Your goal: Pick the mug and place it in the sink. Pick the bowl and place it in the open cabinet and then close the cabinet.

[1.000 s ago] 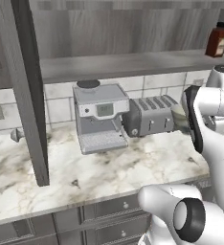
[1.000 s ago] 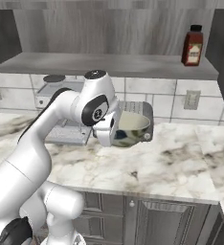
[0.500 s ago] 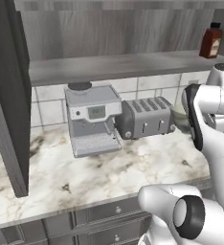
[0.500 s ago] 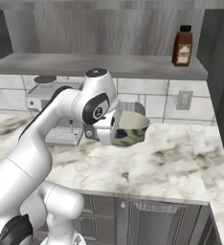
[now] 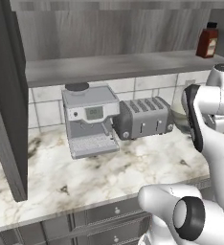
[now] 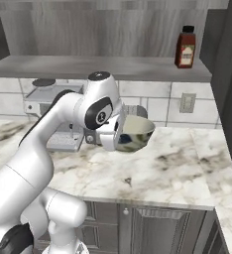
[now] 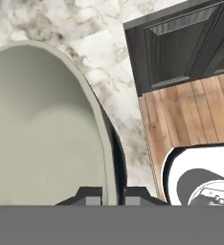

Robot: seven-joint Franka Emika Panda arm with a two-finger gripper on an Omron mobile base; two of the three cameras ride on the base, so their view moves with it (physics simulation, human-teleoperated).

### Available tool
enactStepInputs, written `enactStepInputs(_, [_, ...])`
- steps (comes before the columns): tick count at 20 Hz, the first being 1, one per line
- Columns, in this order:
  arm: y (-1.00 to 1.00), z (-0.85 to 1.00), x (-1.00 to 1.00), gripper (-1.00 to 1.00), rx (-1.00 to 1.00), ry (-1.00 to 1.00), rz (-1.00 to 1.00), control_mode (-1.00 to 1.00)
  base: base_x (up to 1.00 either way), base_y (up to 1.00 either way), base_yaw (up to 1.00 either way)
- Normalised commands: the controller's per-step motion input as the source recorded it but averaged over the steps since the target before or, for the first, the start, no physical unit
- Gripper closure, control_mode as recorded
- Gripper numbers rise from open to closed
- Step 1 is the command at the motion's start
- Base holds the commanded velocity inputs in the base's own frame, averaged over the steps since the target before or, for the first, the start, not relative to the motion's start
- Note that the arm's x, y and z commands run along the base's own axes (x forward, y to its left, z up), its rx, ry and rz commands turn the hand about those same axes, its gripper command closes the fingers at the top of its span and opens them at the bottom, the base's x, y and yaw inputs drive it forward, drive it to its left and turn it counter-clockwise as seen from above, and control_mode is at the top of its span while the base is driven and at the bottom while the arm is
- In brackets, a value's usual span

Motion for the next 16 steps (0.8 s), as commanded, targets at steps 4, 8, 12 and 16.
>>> enactStepInputs(4, [0.0, 0.0, 0.0, 1.0, 0.0, 0.0, 0.0, 1.0, 0.08, 0.0, 0.0])
enactStepInputs(8, [0.0, 0.0, 0.0, 1.0, 0.0, 0.0, 0.0, 1.0, 0.0, 0.0, 0.01])
enactStepInputs(12, [0.0, 0.0, 0.0, 1.0, 0.0, 0.0, 0.0, 1.0, 0.0, 0.0, 0.02])
enactStepInputs(16, [0.0, 0.25, -0.28, 1.0, 0.0, -0.23, 0.01, -1.0, 0.0, 0.0, 0.0])
